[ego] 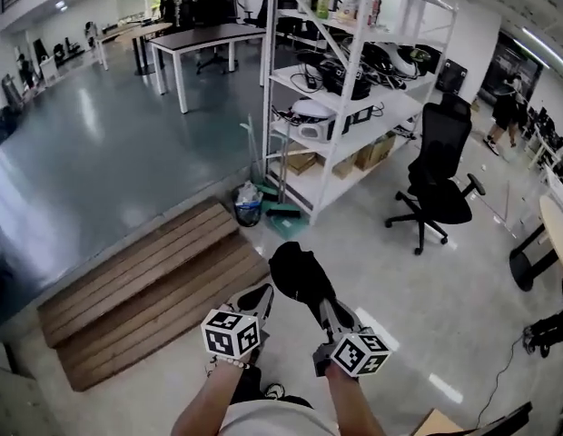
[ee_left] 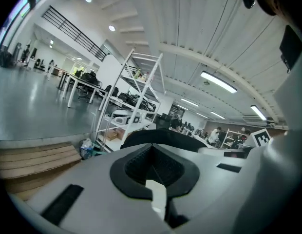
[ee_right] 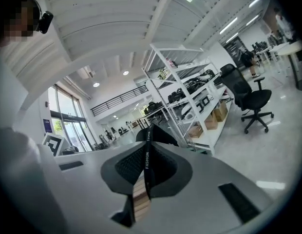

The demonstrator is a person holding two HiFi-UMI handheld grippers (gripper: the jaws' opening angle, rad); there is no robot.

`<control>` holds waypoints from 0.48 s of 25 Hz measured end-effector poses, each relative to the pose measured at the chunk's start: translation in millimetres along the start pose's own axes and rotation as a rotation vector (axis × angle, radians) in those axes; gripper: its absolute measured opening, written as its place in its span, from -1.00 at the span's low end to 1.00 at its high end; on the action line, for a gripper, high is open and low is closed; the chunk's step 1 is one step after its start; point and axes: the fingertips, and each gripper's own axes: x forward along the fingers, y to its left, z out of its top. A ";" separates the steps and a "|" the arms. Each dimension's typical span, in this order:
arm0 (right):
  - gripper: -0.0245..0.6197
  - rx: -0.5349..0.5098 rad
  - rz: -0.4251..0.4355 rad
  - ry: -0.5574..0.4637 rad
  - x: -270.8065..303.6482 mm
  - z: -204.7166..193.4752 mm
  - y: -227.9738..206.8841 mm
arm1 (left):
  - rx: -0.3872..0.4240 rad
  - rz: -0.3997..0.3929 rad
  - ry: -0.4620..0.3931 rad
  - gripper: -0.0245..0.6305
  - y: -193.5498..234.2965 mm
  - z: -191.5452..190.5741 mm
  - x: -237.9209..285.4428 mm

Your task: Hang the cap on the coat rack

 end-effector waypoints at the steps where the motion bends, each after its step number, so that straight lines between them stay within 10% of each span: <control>1: -0.87 0.001 0.031 0.020 6.8 -7.7 10.5 | -0.011 0.036 -0.012 -0.91 11.0 -1.0 -13.6; 12: -0.87 -0.054 0.353 0.212 69.5 -80.4 175.9 | -0.111 0.358 -0.178 -0.91 113.4 12.3 -186.8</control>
